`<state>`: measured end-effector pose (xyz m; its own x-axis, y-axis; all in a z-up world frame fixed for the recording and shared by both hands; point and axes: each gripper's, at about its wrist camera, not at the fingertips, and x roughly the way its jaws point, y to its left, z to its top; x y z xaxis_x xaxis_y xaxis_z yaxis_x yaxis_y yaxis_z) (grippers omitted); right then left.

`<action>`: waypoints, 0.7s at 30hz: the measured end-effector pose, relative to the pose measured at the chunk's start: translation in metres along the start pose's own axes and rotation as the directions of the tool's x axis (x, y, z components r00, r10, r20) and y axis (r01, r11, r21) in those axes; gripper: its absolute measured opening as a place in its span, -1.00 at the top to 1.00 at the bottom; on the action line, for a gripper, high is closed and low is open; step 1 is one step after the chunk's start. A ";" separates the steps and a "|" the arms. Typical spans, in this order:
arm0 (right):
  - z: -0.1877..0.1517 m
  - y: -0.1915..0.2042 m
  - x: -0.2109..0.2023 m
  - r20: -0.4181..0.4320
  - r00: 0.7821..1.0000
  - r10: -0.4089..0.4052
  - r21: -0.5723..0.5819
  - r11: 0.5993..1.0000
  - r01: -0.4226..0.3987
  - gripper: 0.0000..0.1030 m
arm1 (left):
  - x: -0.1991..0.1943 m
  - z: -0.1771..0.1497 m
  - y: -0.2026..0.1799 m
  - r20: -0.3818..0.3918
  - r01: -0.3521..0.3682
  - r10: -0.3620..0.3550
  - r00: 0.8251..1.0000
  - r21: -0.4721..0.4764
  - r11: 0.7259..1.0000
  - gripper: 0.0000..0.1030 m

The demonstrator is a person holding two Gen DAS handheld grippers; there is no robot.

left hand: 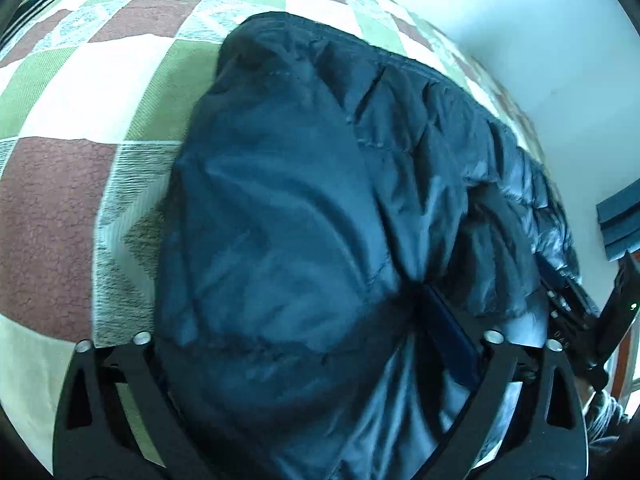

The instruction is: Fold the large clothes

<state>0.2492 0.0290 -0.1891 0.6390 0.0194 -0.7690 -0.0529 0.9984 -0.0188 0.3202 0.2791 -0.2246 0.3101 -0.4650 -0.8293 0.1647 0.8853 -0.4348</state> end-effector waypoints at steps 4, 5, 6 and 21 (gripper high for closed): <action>-0.001 -0.001 -0.001 0.002 1.000 0.002 -0.005 1.000 -0.002 0.05 | 0.000 0.001 -0.003 0.023 0.044 -0.043 0.999 -0.031 0.999 -0.43; -0.001 0.000 -0.001 0.003 1.000 0.002 -0.004 1.000 -0.002 0.05 | 0.000 0.001 -0.001 0.024 0.073 -0.072 0.997 -0.051 0.996 -0.16; 0.000 0.000 0.000 0.003 1.000 0.002 -0.003 1.000 -0.002 0.05 | -0.001 0.001 0.002 0.023 0.106 -0.105 0.994 -0.076 0.991 -0.09; 0.003 0.004 0.004 0.004 1.000 -0.010 0.004 1.000 0.010 0.05 | -0.070 0.008 -0.094 0.150 0.043 -0.057 0.987 0.095 0.995 0.67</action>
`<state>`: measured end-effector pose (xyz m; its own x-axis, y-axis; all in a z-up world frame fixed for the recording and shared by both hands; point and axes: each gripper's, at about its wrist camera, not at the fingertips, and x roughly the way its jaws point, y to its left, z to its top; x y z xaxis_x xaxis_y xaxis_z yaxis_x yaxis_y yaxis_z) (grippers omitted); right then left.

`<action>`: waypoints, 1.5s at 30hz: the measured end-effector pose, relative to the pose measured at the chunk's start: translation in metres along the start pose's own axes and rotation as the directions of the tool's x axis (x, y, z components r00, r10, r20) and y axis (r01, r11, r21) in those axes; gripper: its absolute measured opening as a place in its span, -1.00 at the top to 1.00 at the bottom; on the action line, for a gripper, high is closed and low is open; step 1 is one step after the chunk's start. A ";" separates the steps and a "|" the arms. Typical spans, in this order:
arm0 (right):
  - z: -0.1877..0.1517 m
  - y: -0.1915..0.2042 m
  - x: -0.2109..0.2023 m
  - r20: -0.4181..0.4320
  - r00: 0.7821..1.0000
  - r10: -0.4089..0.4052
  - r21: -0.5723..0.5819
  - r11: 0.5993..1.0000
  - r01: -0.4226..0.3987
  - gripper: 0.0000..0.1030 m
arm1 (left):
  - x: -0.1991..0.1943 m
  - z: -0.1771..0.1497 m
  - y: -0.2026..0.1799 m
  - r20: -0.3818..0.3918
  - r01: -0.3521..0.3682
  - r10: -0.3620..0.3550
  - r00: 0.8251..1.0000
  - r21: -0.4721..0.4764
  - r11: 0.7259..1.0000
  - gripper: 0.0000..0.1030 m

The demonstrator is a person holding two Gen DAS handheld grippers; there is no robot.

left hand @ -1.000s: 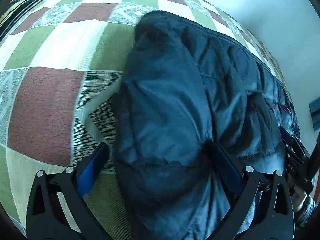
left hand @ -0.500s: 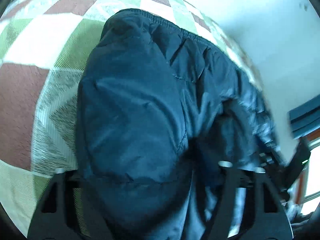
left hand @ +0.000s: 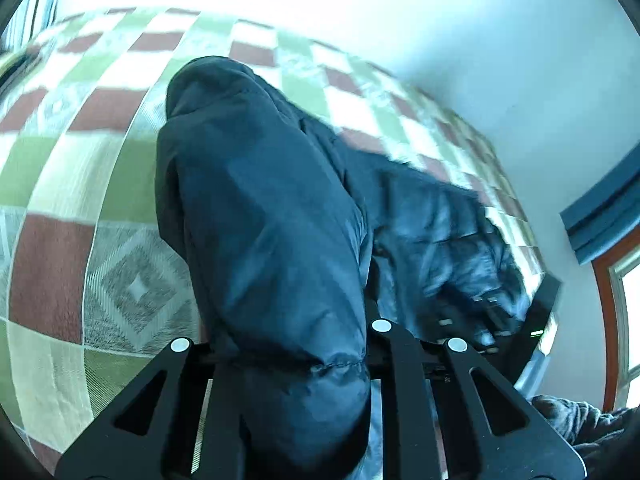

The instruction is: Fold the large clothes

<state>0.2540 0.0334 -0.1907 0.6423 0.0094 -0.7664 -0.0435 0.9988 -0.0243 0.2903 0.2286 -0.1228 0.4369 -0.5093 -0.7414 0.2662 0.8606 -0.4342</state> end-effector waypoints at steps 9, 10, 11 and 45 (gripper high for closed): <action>0.007 -0.003 0.002 0.003 1.000 0.031 0.009 0.999 -0.031 0.05 | -0.011 0.013 -0.109 0.006 -0.072 0.072 0.997 0.149 0.986 0.68; 0.008 -0.005 0.000 0.004 0.999 0.040 0.012 0.999 -0.040 0.05 | -0.009 0.014 -0.123 0.009 -0.101 0.101 0.995 0.170 0.980 0.68; 0.010 -0.009 -0.003 0.004 0.999 0.051 0.018 0.999 -0.051 0.05 | -0.007 0.014 -0.132 0.013 -0.125 0.125 0.992 0.181 0.976 0.68; -0.065 -0.240 -0.069 -0.008 0.999 -0.043 0.353 0.935 0.043 0.05 | 0.198 -0.056 -0.320 0.011 -0.277 0.291 0.957 0.341 0.898 0.68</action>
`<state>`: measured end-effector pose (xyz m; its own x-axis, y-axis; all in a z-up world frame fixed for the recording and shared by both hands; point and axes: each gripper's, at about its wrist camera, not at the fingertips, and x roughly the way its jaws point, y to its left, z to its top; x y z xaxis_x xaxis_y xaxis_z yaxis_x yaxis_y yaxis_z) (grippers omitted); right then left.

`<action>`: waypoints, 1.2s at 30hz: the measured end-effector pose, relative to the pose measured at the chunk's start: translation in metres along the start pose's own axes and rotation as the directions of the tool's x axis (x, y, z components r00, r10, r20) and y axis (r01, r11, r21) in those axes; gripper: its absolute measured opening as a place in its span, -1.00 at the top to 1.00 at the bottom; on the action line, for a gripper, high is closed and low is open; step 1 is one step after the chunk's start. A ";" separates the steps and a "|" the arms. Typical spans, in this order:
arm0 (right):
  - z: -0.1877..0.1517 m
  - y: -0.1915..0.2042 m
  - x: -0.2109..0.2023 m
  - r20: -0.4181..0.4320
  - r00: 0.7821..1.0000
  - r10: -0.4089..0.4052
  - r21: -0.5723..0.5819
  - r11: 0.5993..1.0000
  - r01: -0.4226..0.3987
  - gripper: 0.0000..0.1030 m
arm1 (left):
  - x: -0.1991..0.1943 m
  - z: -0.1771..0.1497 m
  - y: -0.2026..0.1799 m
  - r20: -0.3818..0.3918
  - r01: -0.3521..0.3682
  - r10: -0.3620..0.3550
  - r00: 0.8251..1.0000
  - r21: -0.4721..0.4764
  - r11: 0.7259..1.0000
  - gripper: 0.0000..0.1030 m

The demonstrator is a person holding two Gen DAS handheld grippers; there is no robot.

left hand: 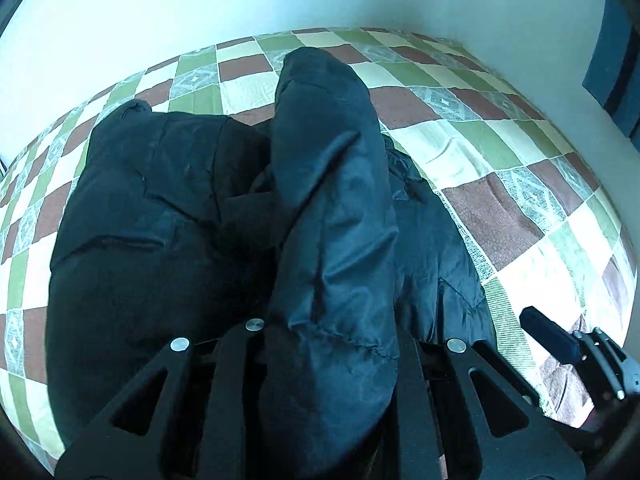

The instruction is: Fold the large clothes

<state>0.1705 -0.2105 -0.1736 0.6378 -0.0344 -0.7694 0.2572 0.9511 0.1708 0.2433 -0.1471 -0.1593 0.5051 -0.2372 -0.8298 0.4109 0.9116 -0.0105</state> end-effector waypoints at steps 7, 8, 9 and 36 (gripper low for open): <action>0.000 -0.007 -0.002 -0.001 1.000 -0.023 0.006 1.000 0.023 0.05 | -0.013 0.000 0.003 0.022 0.026 -0.025 0.999 -0.012 1.000 0.57; 0.000 -0.007 -0.002 0.000 1.000 -0.027 0.004 1.000 0.027 0.05 | -0.017 -0.001 0.004 0.026 0.035 -0.034 0.999 -0.016 0.999 0.51; 0.000 -0.007 -0.003 0.001 1.000 -0.029 0.002 1.000 0.029 0.05 | -0.019 0.000 0.003 0.031 0.039 -0.038 0.999 -0.018 0.999 0.47; 0.010 0.018 -0.051 0.067 0.996 -0.062 -0.035 0.997 0.065 0.03 | -0.152 -0.040 0.094 0.276 -0.075 0.105 0.955 -0.118 0.990 -0.56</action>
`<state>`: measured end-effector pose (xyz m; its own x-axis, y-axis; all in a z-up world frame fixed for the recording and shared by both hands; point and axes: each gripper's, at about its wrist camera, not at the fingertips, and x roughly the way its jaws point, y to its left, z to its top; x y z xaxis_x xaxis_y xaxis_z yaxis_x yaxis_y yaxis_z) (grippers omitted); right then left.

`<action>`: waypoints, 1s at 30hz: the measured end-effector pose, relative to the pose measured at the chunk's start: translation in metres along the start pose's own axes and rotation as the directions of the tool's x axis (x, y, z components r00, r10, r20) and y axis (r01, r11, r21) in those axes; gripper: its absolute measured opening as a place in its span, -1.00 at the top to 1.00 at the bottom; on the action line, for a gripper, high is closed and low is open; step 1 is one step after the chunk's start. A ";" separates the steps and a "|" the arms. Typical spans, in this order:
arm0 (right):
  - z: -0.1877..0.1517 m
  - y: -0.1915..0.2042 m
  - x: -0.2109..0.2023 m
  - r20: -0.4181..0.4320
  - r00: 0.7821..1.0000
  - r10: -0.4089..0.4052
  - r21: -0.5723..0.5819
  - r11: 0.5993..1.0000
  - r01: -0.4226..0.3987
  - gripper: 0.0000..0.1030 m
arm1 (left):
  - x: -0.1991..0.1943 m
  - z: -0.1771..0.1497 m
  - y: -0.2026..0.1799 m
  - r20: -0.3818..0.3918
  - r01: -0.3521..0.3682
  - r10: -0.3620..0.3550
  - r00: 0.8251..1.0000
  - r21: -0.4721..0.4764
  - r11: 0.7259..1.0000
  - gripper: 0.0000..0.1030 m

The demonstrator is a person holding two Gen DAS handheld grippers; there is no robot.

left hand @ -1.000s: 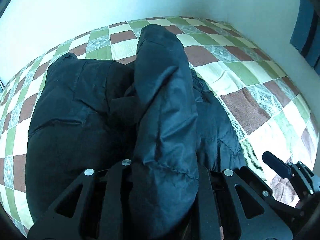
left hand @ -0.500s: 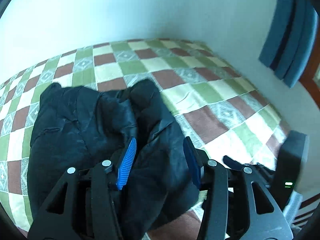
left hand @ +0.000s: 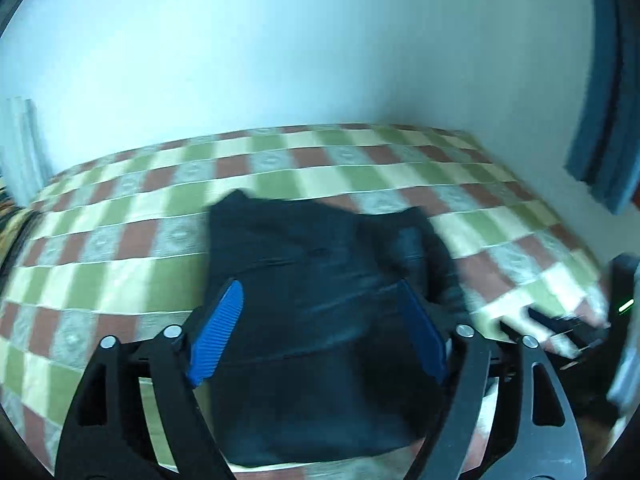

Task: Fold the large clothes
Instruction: 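Lower the jacket bundle onto the bed with the right tool and release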

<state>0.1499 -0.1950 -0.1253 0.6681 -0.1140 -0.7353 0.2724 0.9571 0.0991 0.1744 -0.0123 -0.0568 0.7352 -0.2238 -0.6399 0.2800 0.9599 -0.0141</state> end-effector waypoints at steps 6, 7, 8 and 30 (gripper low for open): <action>0.023 0.028 -0.020 0.060 0.997 0.038 -0.030 0.999 -0.036 -0.17 | 0.010 -0.024 0.065 -0.035 -0.140 0.138 0.990 -0.062 0.988 -0.62; 0.027 0.035 -0.023 0.071 0.997 0.044 -0.041 0.998 -0.041 -0.19 | 0.013 -0.029 0.073 -0.046 -0.146 0.143 0.989 -0.075 0.986 -0.62; 0.031 0.042 -0.026 0.080 0.995 0.051 -0.052 0.998 -0.047 -0.24 | 0.015 -0.033 0.080 -0.056 -0.145 0.141 0.988 -0.088 0.986 -0.62; 0.008 0.111 0.044 -0.158 0.982 0.107 -0.143 0.981 -0.130 -0.08 | 0.050 -0.068 0.108 -0.107 -0.071 0.052 0.993 -0.177 0.982 -0.66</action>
<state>0.2153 -0.0962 -0.1410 0.5753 0.0331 -0.8173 0.0814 0.9919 0.0974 0.1987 0.0915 -0.1426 0.6782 -0.1542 -0.7185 0.1140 0.9880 -0.1044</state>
